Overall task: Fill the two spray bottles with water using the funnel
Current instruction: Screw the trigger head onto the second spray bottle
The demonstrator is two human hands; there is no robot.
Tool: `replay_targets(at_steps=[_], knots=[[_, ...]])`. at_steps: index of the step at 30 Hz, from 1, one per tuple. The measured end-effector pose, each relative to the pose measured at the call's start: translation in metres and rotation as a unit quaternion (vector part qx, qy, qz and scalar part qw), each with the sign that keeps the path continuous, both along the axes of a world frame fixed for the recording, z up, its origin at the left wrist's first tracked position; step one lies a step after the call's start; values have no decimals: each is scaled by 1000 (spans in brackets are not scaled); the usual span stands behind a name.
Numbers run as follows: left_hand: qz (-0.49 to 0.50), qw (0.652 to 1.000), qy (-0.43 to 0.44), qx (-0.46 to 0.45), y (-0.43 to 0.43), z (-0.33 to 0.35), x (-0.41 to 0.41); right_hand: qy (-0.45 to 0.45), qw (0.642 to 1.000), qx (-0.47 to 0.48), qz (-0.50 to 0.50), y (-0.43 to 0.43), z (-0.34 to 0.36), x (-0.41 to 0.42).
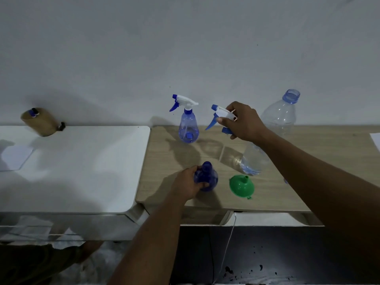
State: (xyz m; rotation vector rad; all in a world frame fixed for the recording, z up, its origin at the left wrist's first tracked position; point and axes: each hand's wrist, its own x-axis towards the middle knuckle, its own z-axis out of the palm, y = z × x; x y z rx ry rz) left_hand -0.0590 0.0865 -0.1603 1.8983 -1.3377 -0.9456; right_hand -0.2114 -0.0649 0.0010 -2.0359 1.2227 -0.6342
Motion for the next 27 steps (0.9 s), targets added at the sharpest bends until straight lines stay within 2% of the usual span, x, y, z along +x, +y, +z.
replay_targets(at_steps=[5,9,13,17,20,23,27], knots=[[3,1000,-3,22,-1,1,-1,-53,998,-39,1,10,18,11],[4,1000,-1,24,-1,0,0,-56,996,-61,18,19,5,16],[1,999,-3,34,-2,1,0,-13,994,-95,59,33,-22,17],[11,999,-1,33,-1,-1,-1,26,990,-73,115,53,-58,19],[15,999,-1,33,-2,-1,-1,47,985,-95,138,62,-85,16],[10,999,-4,40,-1,-2,-2,51,984,-97,138,67,-96,15],[10,1000,-9,22,0,-4,-1,102,967,-124,197,69,-101,13]])
